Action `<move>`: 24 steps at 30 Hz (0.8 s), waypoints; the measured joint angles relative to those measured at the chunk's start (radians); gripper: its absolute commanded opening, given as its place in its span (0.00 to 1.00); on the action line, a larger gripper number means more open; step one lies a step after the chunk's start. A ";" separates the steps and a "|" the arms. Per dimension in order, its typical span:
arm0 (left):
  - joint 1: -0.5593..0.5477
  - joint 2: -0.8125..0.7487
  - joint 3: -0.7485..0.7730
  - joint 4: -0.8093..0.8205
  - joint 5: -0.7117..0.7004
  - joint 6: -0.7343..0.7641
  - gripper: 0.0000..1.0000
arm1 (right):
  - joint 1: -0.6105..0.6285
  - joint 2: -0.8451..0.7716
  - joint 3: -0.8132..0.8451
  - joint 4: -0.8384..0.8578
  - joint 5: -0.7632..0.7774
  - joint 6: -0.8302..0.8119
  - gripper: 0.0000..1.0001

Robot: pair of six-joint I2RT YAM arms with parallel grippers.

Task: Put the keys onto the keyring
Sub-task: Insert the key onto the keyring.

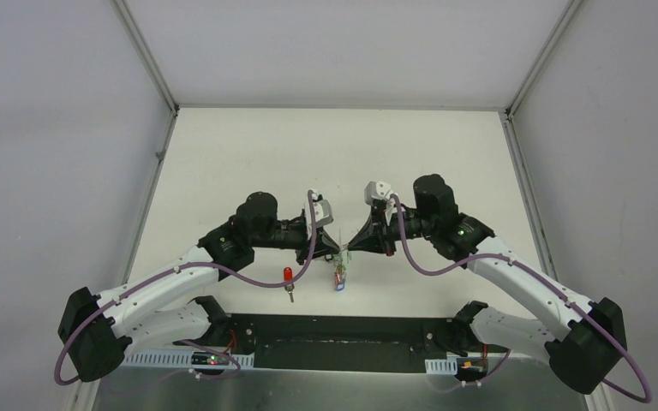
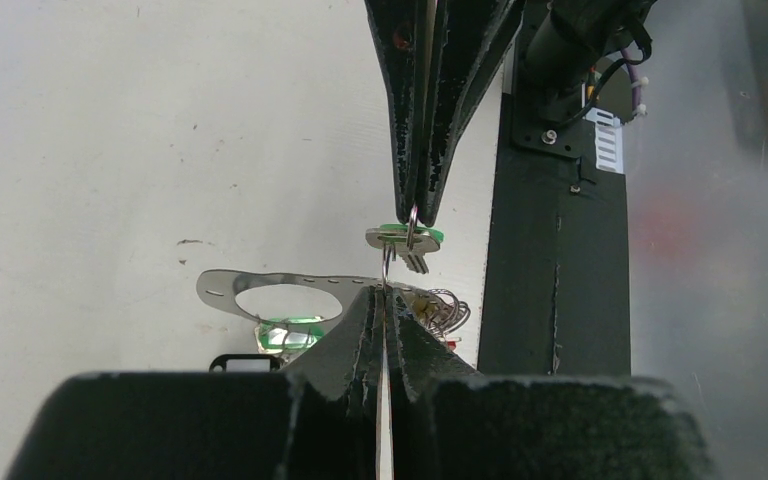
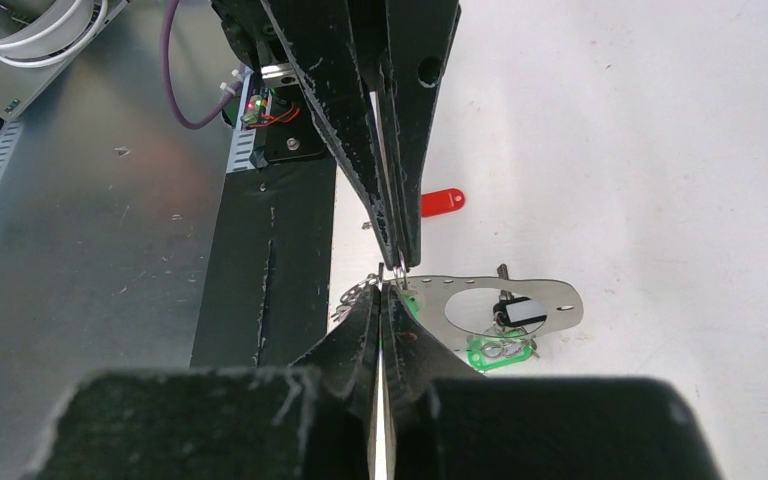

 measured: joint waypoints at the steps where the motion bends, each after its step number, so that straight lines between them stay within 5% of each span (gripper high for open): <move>1: 0.000 0.000 0.000 -0.001 0.000 0.000 0.00 | 0.001 0.000 0.000 0.002 0.000 0.000 0.00; 24: -0.013 0.000 0.000 -0.017 -0.031 0.008 0.00 | 0.033 0.027 0.002 -0.011 0.106 0.000 0.00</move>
